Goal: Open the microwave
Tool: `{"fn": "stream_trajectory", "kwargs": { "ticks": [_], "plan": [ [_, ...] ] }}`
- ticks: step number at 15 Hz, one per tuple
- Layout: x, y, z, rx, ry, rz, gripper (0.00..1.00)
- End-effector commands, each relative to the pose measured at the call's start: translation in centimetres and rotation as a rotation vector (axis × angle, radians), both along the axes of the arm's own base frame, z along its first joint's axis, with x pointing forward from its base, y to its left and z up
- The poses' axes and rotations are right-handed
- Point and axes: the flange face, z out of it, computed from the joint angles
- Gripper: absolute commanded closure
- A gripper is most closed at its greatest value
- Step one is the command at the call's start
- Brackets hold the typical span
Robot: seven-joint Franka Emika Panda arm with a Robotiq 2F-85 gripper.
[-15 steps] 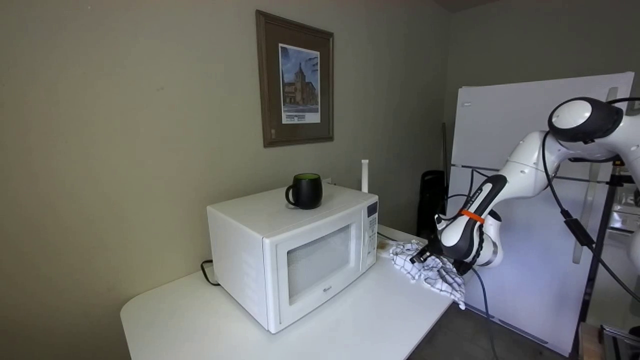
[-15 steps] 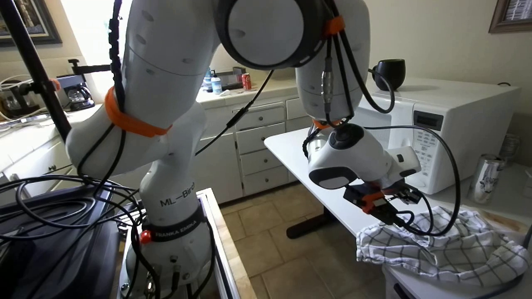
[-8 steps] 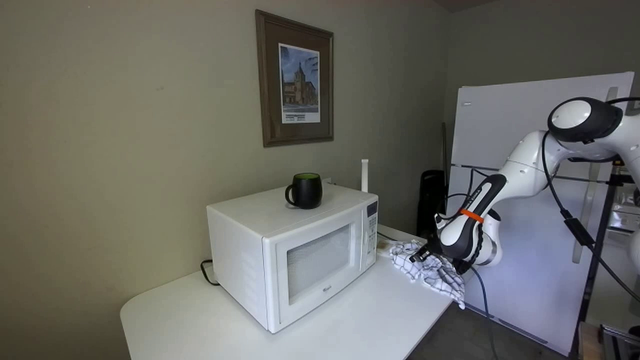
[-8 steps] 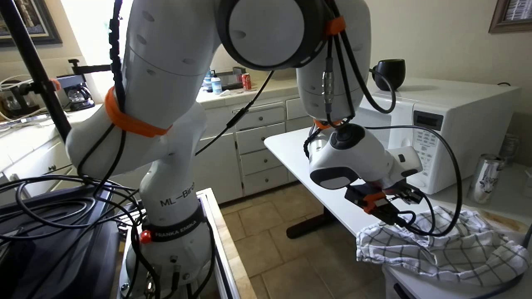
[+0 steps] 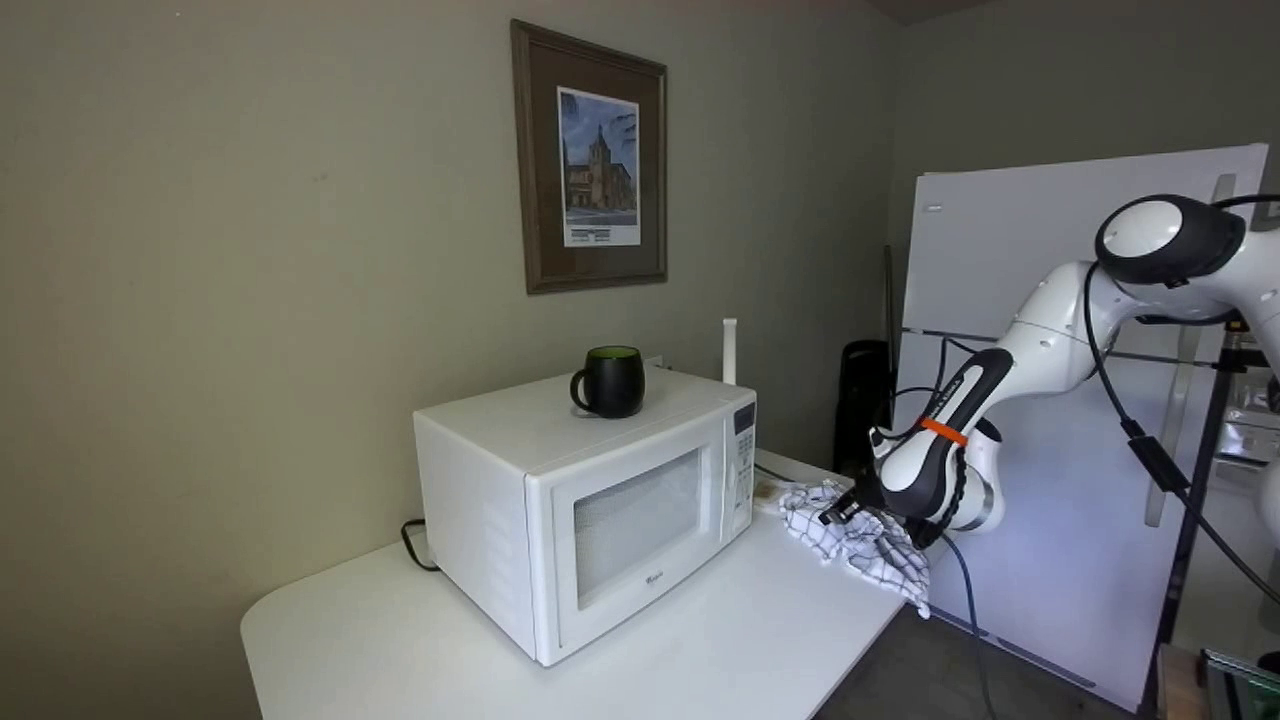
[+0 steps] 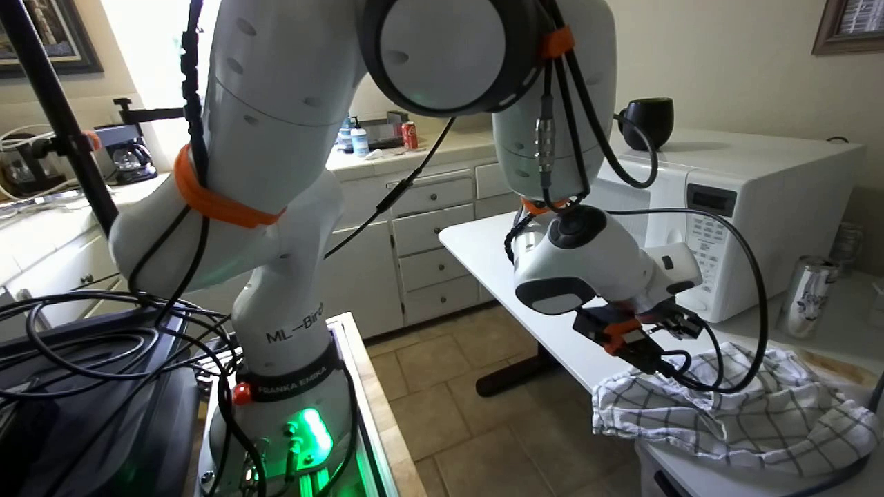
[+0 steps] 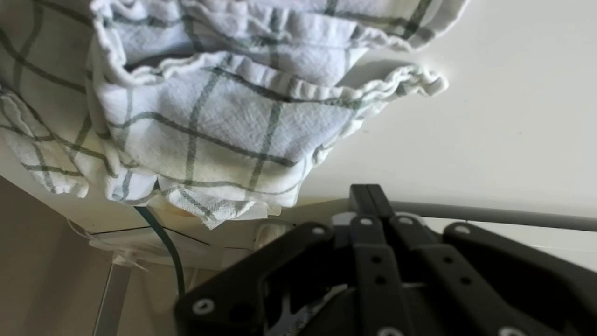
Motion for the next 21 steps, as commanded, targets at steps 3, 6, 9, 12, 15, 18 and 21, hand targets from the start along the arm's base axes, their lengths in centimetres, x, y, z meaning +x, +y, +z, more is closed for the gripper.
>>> {"fn": "stream_trajectory", "kwargs": {
  "ticks": [3,6,9,12,15,18,21],
  "plan": [
    [0.6,-0.3,-0.2,0.031,-0.026,-0.021,1.00],
    [1.6,-0.3,0.2,0.055,-0.049,-0.032,1.00],
    [3.4,-0.2,0.8,0.077,-0.057,-0.030,1.00],
    [5.2,0.8,0.4,0.079,-0.071,-0.024,1.00],
    [6.8,2.4,-0.7,0.090,-0.075,0.000,1.00],
    [7.9,3.3,-2.4,0.094,-0.067,-0.005,1.00],
    [9.2,3.2,-4.0,0.089,-0.073,-0.001,1.00]
  ]
}}
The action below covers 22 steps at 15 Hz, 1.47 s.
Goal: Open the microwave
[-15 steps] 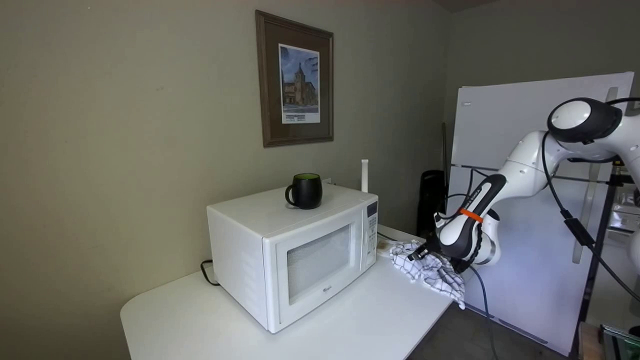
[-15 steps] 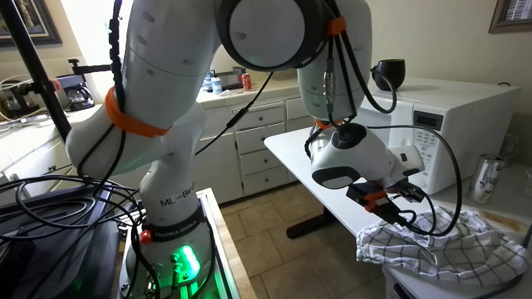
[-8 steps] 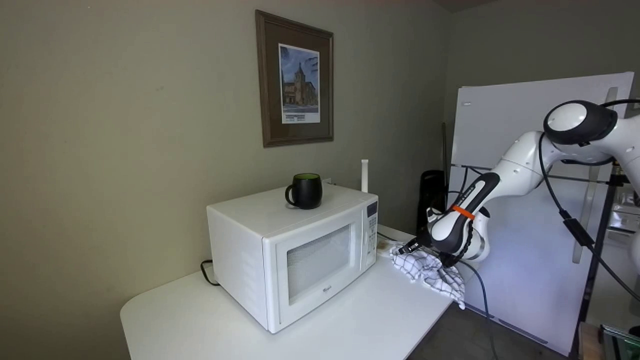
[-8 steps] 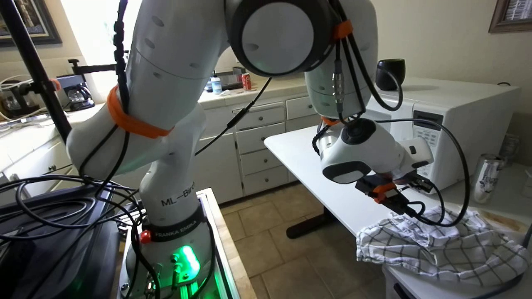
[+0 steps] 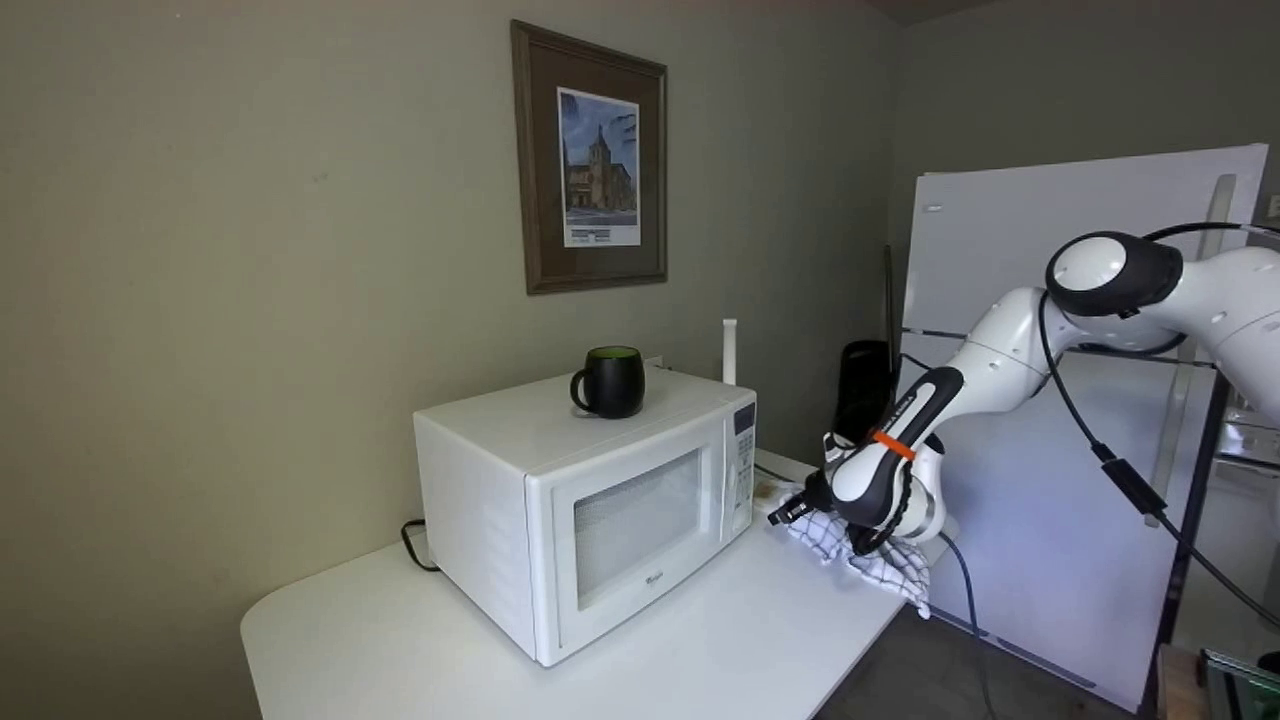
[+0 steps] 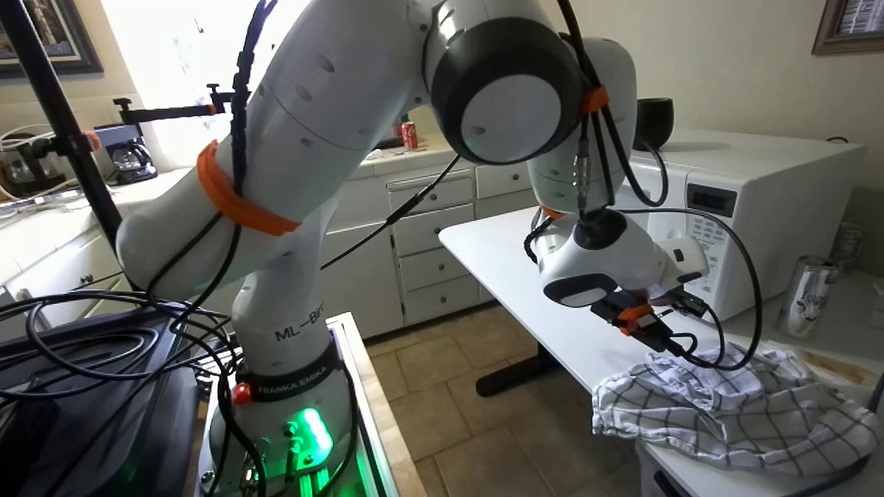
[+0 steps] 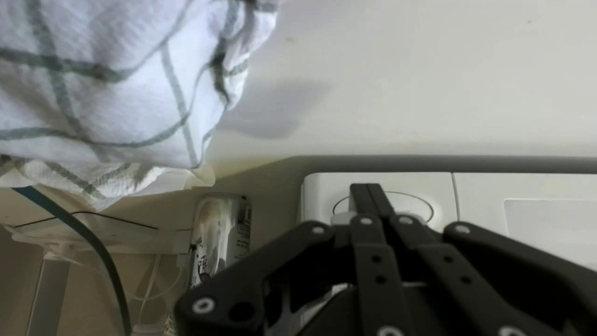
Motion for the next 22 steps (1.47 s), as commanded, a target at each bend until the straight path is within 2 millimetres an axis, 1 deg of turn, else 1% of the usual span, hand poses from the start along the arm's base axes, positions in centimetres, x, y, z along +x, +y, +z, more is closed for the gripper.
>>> {"fn": "stream_trajectory", "kwargs": {
  "ticks": [1,5,11,13,17,21,22],
  "plan": [
    [2.2,-0.4,-2.4,-0.002,-0.013,-0.004,1.00],
    [3.5,0.0,-3.2,-0.010,-0.039,0.034,1.00],
    [4.4,1.1,-4.0,-0.017,-0.055,0.091,1.00],
    [4.6,1.3,-3.9,-0.030,-0.079,0.108,1.00],
    [4.9,1.2,-3.6,-0.058,-0.100,0.125,1.00],
    [4.6,1.4,-2.0,-0.086,-0.161,0.140,1.00],
    [4.6,1.3,-1.9,-0.087,-0.176,0.142,1.00]
  ]
}}
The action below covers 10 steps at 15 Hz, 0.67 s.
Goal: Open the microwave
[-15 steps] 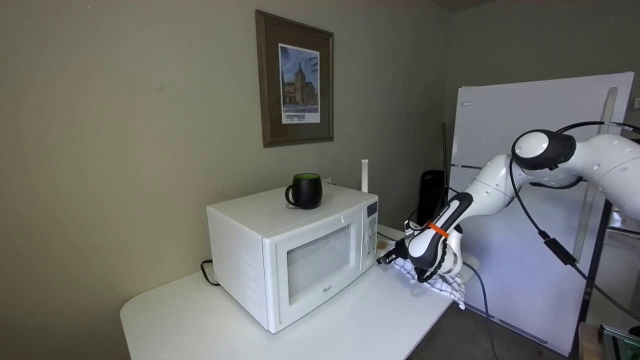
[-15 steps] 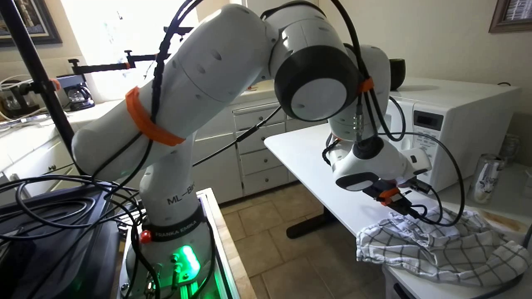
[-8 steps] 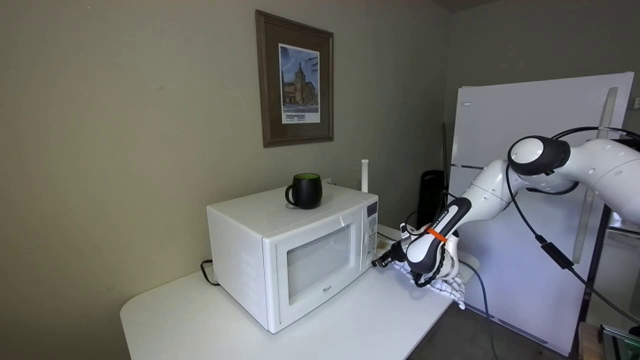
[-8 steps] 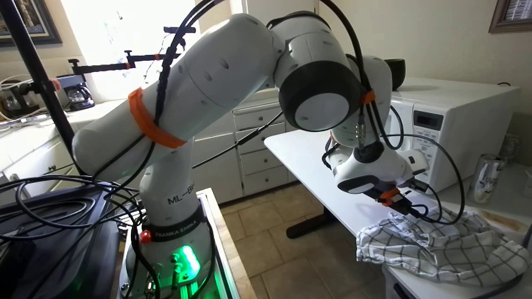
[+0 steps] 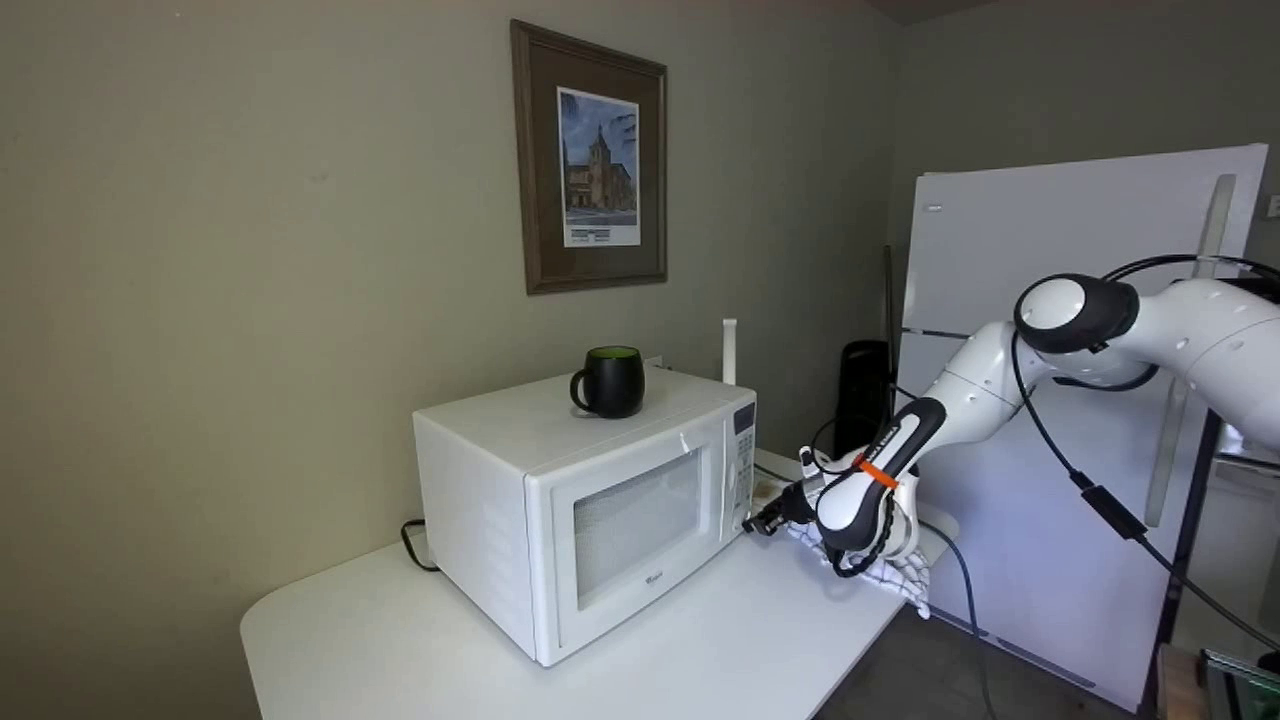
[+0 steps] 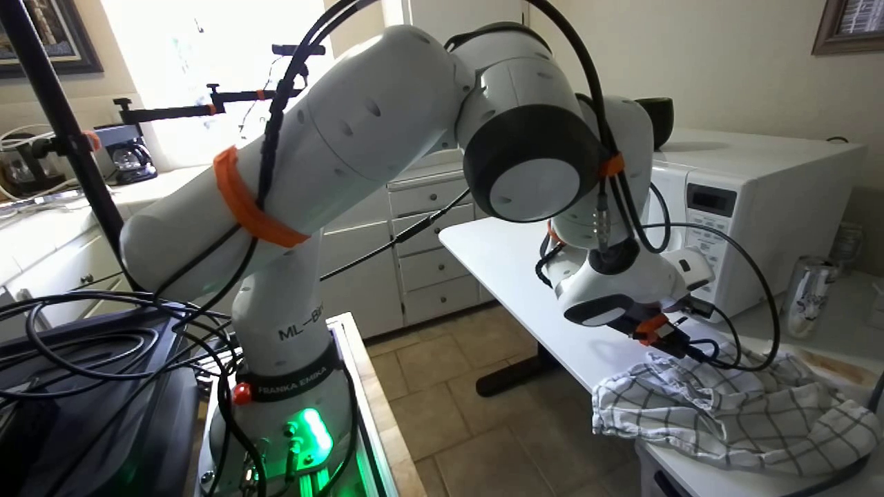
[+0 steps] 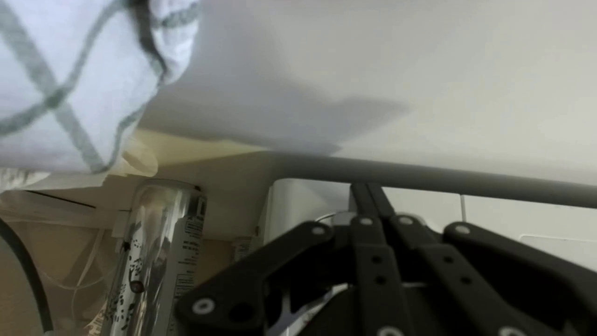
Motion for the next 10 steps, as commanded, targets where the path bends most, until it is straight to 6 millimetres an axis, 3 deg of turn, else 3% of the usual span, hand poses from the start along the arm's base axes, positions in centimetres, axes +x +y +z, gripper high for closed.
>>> {"fn": "stream_trajectory", "kwargs": {
  "ticks": [1,10],
  "plan": [
    [1.2,0.3,1.5,-0.027,-0.107,0.017,1.00],
    [2.8,-0.7,4.5,-0.031,-0.179,0.007,1.00]
  ]
}}
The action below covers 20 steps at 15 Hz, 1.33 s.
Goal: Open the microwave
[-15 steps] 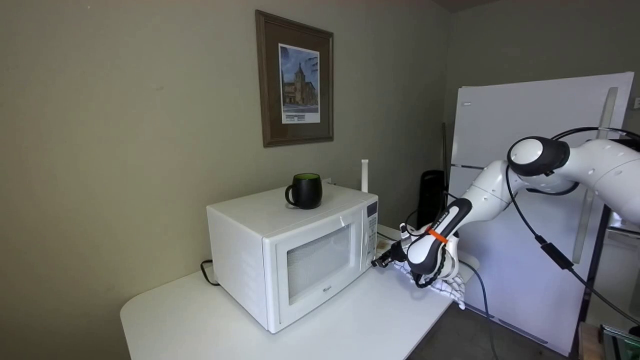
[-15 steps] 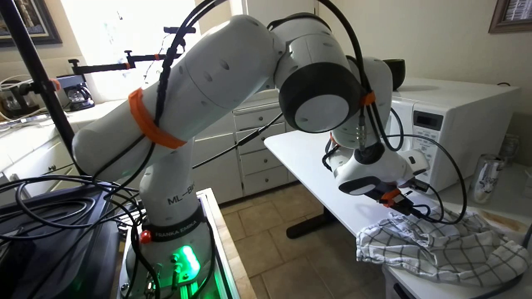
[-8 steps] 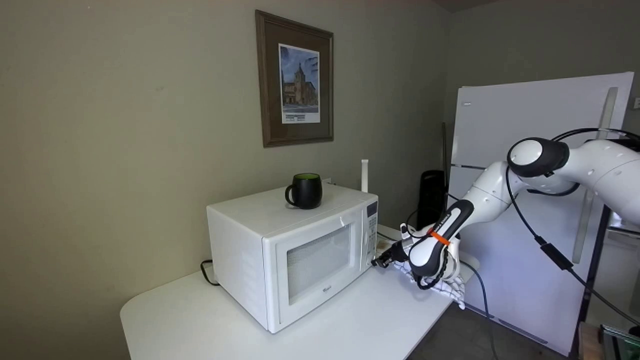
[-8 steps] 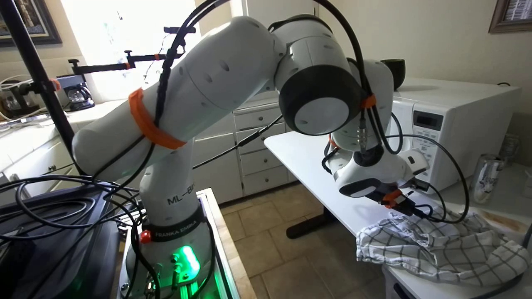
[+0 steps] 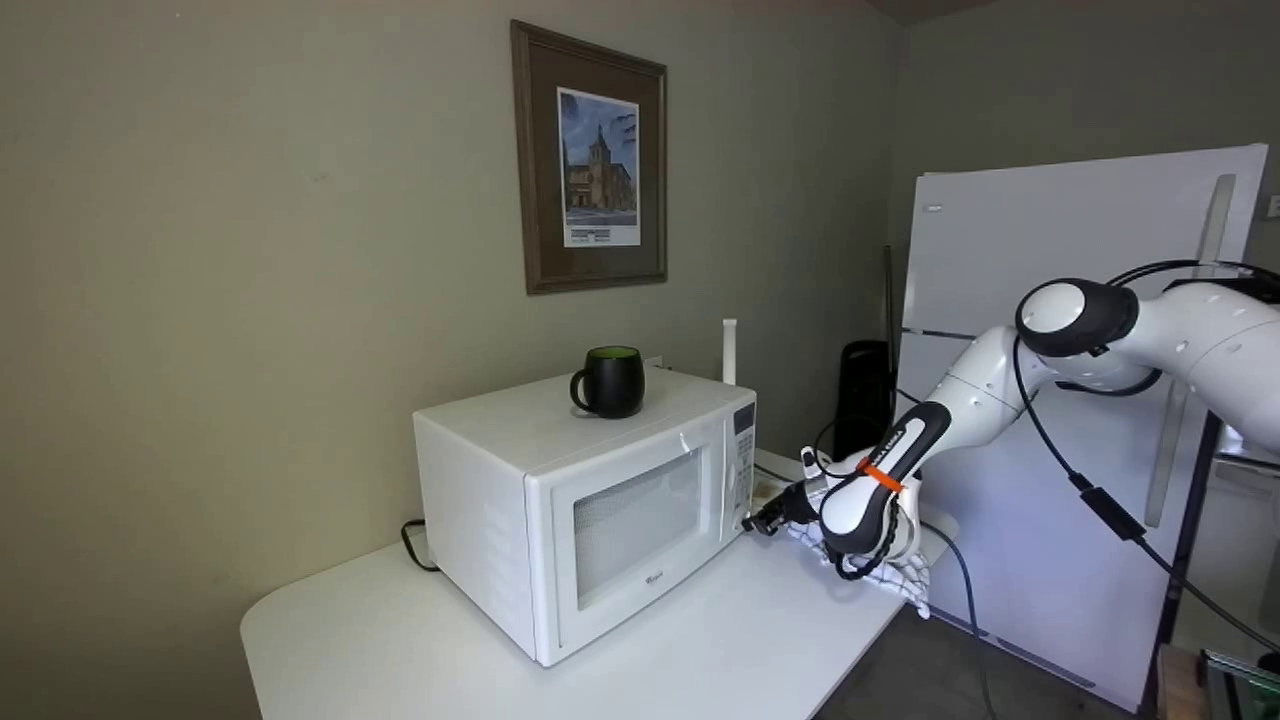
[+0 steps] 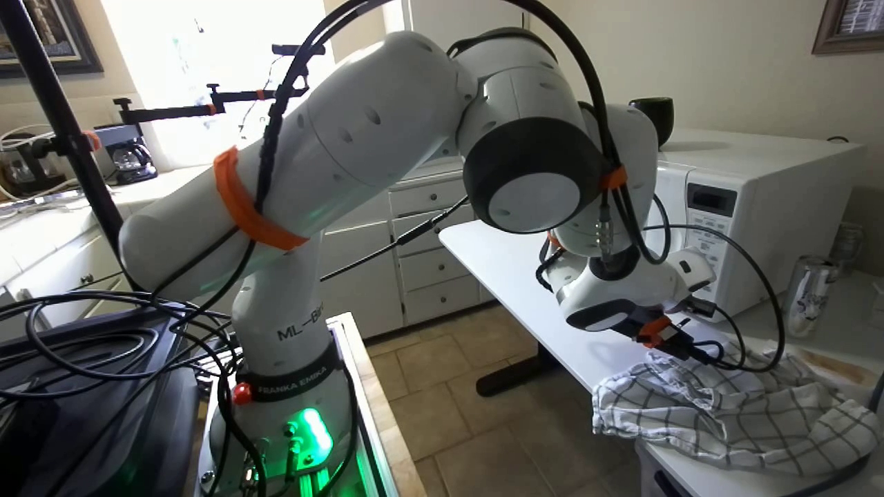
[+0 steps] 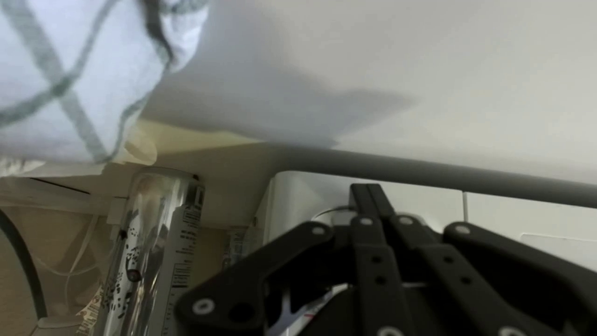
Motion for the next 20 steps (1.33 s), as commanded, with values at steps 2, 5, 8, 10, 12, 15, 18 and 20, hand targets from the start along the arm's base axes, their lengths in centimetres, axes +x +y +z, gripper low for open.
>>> {"fn": "stream_trajectory", "kwargs": {
  "ticks": [2,5,8,10,12,15,18,20],
  "plan": [
    [2.2,-0.3,5.5,-0.008,-0.150,-0.011,1.00],
    [2.5,-0.4,5.9,-0.010,-0.171,-0.005,1.00],
    [2.9,-0.3,6.2,-0.016,-0.172,0.001,1.00],
    [3.1,-0.3,5.5,-0.024,-0.171,0.003,1.00],
    [3.3,-0.3,4.3,-0.035,-0.170,0.007,1.00],
    [4.0,0.1,3.4,-0.072,-0.171,0.031,1.00],
    [4.8,0.2,3.5,-0.115,-0.180,0.050,1.00],
    [4.3,0.5,3.3,-0.122,-0.194,0.059,1.00]
  ]
}}
